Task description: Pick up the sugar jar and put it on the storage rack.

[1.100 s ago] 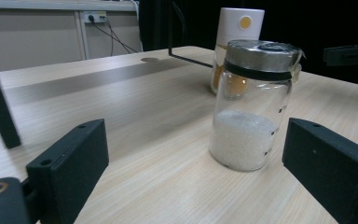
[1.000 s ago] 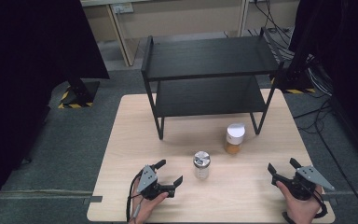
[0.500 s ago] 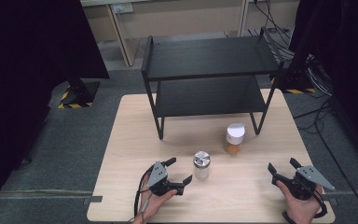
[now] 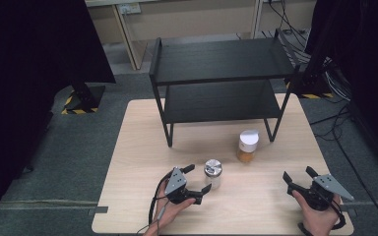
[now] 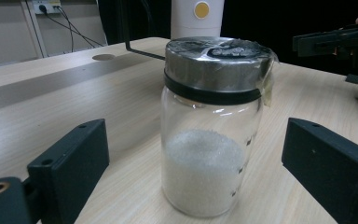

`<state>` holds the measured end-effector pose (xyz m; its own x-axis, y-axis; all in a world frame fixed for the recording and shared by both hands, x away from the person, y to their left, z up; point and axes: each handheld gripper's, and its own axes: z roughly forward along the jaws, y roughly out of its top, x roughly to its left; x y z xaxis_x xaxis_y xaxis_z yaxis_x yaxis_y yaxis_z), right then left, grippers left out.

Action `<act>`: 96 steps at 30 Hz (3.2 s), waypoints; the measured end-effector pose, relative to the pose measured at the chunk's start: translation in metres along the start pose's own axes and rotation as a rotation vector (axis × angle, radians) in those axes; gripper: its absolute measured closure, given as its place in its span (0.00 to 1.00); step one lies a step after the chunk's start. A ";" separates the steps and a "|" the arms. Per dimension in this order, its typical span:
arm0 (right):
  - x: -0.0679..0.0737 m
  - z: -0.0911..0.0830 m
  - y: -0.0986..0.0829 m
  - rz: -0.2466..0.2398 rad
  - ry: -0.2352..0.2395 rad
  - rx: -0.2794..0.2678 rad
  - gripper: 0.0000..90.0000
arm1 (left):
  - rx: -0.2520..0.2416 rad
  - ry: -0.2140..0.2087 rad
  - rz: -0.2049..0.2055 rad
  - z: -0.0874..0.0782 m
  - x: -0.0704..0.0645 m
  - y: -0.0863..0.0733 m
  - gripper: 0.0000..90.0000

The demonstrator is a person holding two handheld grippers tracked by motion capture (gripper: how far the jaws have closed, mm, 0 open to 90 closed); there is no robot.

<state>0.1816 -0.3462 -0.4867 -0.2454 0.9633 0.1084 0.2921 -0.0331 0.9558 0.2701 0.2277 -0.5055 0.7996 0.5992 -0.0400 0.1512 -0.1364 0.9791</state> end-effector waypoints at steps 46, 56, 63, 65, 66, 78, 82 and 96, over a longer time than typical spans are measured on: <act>-0.004 -0.001 -0.002 0.034 0.007 -0.009 0.13 | 0.122 -0.014 0.060 0.036 -0.006 0.026 0.34; -0.003 -0.001 -0.002 0.037 0.004 -0.014 0.13 | 0.104 -0.015 0.060 0.033 -0.007 0.023 0.34; -0.003 -0.001 -0.002 0.036 0.003 -0.013 0.13 | 0.058 0.009 0.022 0.026 -0.007 0.017 0.34; -0.003 -0.001 -0.002 0.038 0.003 -0.014 0.13 | 0.039 0.021 0.020 0.022 -0.007 0.018 0.34; -0.003 -0.001 -0.002 0.037 0.003 -0.014 0.13 | 0.027 0.020 0.013 0.020 -0.006 0.019 0.34; -0.003 -0.001 -0.002 0.035 0.002 -0.012 0.13 | -0.078 0.115 0.017 -0.005 -0.013 0.027 0.34; -0.003 -0.001 -0.002 0.037 0.003 -0.012 0.13 | -0.103 0.159 0.023 -0.012 -0.017 0.032 0.34; -0.003 -0.001 -0.002 0.039 0.002 -0.012 0.13 | -0.167 0.378 0.055 -0.025 -0.044 0.052 0.34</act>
<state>0.1810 -0.3493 -0.4888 -0.2360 0.9607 0.1461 0.2902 -0.0738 0.9541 0.2280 0.2142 -0.4480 0.5295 0.8463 0.0593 -0.0077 -0.0651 0.9978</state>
